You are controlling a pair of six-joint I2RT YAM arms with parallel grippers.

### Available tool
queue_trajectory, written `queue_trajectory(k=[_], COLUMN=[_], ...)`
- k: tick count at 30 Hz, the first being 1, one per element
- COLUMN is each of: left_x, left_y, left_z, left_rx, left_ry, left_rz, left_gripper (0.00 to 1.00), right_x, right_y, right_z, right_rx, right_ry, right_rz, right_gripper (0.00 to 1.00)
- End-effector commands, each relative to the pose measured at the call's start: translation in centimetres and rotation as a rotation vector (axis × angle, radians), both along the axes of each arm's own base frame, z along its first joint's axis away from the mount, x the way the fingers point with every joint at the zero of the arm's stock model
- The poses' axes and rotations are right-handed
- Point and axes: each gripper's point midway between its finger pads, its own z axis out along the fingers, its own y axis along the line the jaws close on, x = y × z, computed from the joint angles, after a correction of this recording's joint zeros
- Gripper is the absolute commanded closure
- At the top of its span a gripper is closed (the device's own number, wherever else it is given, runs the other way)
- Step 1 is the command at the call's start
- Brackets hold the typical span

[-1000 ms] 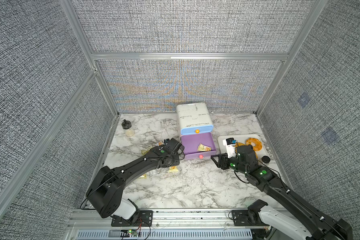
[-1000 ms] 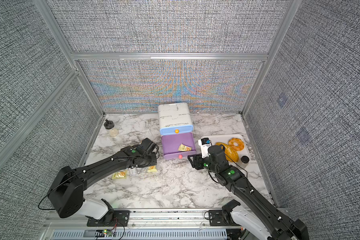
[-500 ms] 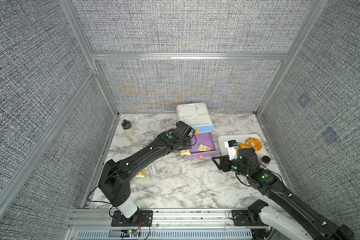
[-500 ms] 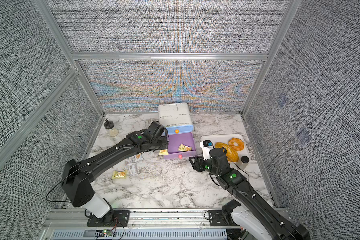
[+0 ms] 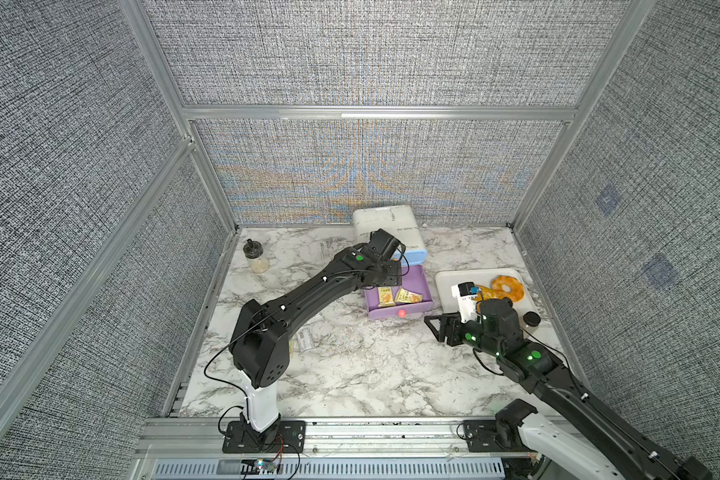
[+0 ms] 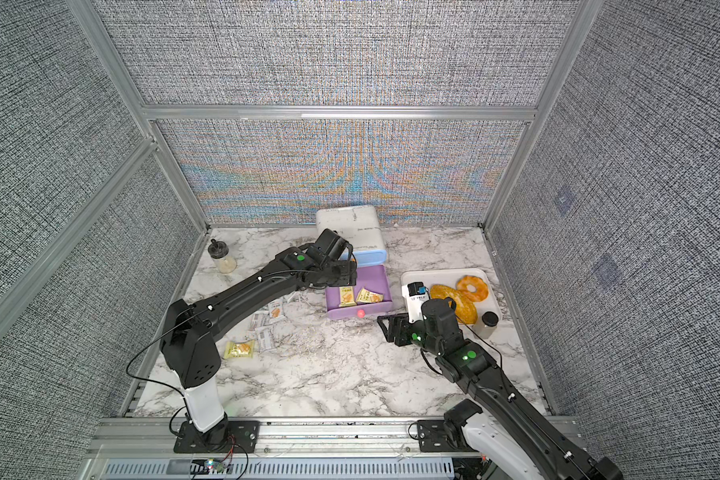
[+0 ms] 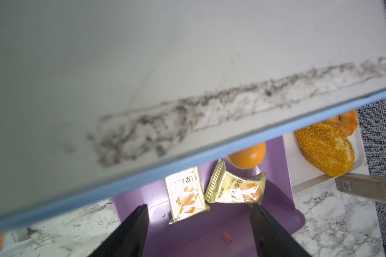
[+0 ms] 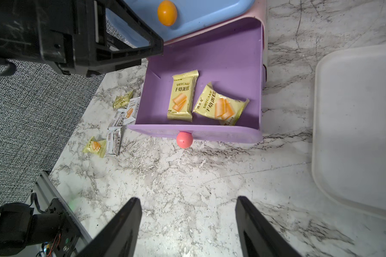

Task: Place the cookies into the drawer by color
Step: Place the cookie in the drawer, then move the cookie to the center of the board.

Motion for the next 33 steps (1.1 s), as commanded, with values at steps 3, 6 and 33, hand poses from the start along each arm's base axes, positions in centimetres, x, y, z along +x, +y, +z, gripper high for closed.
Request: queue_trajectory(k=[3,6,33], left_x=[-0.4,-0.5,3.2], left_y=[4.4,7.5,27.1], left_z=[1.1,1.0,-11.0], left_rx=[0.067,0.088,0.150], left_ry=[-0.036,-0.043,0.266], left_rz=[0.062,0.116,0.510], left_gripper=[0.10,0.01,0.17], right_x=[-0.5,-0.8,-7.6], right_y=[0.5,1.0,11.4], right_z=[0.3,0.6,0.0], right_rx=[0.013,0.024,-0.078], right_ry=[-0.005,-0.016,-0.092], right_rz=[0.040,0.071,0.425], right_gripper=[0.20,0.14,0.06])
